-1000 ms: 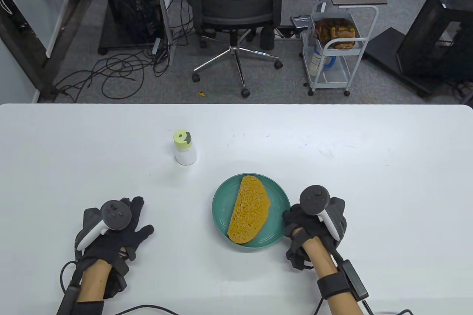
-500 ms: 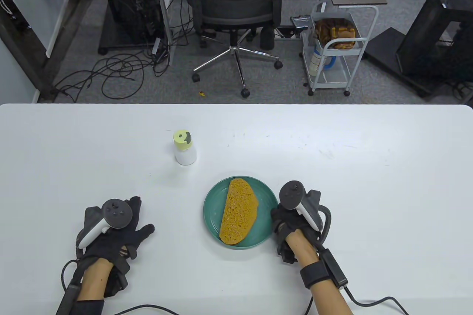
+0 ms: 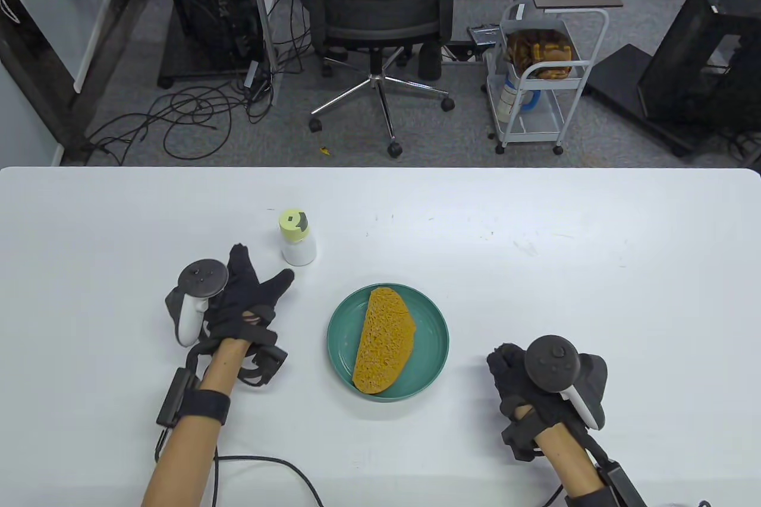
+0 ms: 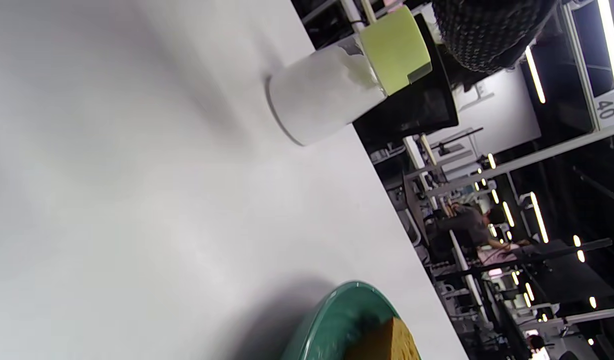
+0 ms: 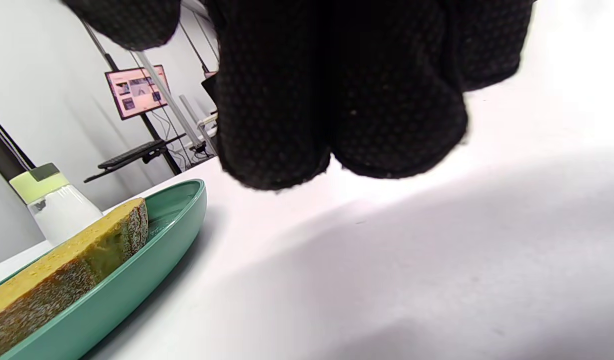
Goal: Press dispenser to sprinkle granules onto bread slice
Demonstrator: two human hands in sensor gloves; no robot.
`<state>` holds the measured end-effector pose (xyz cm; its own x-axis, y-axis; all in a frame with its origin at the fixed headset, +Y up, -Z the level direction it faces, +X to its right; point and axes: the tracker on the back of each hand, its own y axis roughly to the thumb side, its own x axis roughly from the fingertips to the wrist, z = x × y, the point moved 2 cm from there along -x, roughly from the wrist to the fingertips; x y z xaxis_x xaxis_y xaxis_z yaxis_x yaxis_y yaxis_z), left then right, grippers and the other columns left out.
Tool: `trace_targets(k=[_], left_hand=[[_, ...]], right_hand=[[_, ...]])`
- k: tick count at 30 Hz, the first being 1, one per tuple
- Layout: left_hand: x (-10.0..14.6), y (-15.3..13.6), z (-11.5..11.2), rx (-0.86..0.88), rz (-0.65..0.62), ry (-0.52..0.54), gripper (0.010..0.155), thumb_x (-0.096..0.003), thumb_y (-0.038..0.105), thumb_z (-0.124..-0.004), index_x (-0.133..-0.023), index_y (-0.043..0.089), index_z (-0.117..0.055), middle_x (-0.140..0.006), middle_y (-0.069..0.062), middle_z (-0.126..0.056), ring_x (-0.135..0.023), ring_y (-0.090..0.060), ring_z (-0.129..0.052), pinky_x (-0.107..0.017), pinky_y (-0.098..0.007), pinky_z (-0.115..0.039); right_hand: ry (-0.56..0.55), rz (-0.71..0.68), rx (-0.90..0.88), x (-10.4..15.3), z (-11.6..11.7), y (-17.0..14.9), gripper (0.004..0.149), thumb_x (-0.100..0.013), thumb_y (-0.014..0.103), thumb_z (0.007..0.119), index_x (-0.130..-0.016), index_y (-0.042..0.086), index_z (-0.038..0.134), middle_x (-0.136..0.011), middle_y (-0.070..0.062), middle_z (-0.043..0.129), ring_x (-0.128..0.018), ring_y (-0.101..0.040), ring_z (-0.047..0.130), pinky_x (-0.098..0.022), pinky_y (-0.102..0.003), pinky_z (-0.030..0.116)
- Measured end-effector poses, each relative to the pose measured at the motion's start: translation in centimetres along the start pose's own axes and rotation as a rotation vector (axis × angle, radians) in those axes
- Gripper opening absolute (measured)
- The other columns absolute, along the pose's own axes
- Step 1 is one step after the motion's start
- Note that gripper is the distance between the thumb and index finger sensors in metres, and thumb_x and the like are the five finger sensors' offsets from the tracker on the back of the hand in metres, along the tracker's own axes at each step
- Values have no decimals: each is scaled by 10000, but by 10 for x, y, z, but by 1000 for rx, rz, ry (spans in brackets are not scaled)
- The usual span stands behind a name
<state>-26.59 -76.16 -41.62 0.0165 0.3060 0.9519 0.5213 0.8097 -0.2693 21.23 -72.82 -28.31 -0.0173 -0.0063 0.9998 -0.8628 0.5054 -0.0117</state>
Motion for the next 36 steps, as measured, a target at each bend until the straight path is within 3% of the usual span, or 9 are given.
trace_targets(k=[4,7,9,13,16,19,24,30,36], left_hand=[[-42,11,-9,47,-40,17,1177,-444,653,-843,-1080,284,76,-1221,-56,-5,-1180,-330,-11,-774,-602,38],[-61,13,-14,-5,-12,198,1150,-424,672,-868,-1128,256,-60,-1247,-87,-175,-1212,-367,-192,-814,-623,-61],[-71,14,-20,22,-5,181,1141,-422,675,-874,-1134,248,-91,-1246,-95,-221,-1211,-393,-228,-816,-627,-77],[-83,12,-23,126,11,212,894,-461,660,-855,-1115,348,-330,-1202,14,-508,-1230,-278,-430,-847,-598,-122],[-81,13,-20,140,0,247,793,-456,684,-845,-1057,378,-427,-1142,26,-577,-1176,-243,-596,-869,-590,-182],[-66,19,-13,161,-219,288,776,-474,676,-855,-1045,304,-483,-1086,-62,-634,-1077,-327,-713,-861,-608,-229],[-5,38,3,-81,-487,280,794,-463,729,-792,-1011,201,-564,-936,-170,-761,-818,-387,-893,-856,-596,-411],[68,52,6,-238,-547,254,746,-483,718,-819,-973,174,-677,-868,-201,-840,-731,-417,-950,-830,-598,-509],[111,88,6,-509,-588,325,682,-487,696,-831,-940,197,-734,-844,-192,-871,-714,-416,-965,-819,-591,-535]], right_hand=[[13,-32,-6,1,-1,2,502,-426,368,743,-728,-23,828,-450,-131,1045,-385,-374,995,-459,-591,738],[38,-61,-12,-2,1,7,504,-426,368,744,-731,-24,826,-456,-136,1044,-391,-378,993,-463,-593,734],[44,-76,-13,-2,4,10,504,-427,368,744,-731,-24,827,-456,-138,1044,-391,-380,994,-462,-595,734],[59,-84,8,-2,8,13,505,-427,373,742,-735,-18,827,-462,-134,1045,-396,-376,995,-464,-593,735],[73,-80,-7,-4,11,11,504,-428,373,742,-735,-18,828,-459,-136,1046,-396,-378,994,-465,-594,734],[75,-86,-14,-4,11,12,505,-428,373,743,-733,-19,830,-458,-136,1046,-394,-380,995,-465,-595,734],[71,-105,-21,-3,11,16,503,-428,376,742,-731,-15,832,-455,-131,1047,-391,-376,997,-462,-593,738],[44,-126,-86,4,7,21,501,-428,377,743,-726,-14,837,-446,-128,1051,-382,-372,1001,-458,-591,742],[-11,-112,-135,11,-4,18,501,-428,379,742,-725,-13,838,-443,-126,1052,-382,-369,1002,-458,-591,743]])
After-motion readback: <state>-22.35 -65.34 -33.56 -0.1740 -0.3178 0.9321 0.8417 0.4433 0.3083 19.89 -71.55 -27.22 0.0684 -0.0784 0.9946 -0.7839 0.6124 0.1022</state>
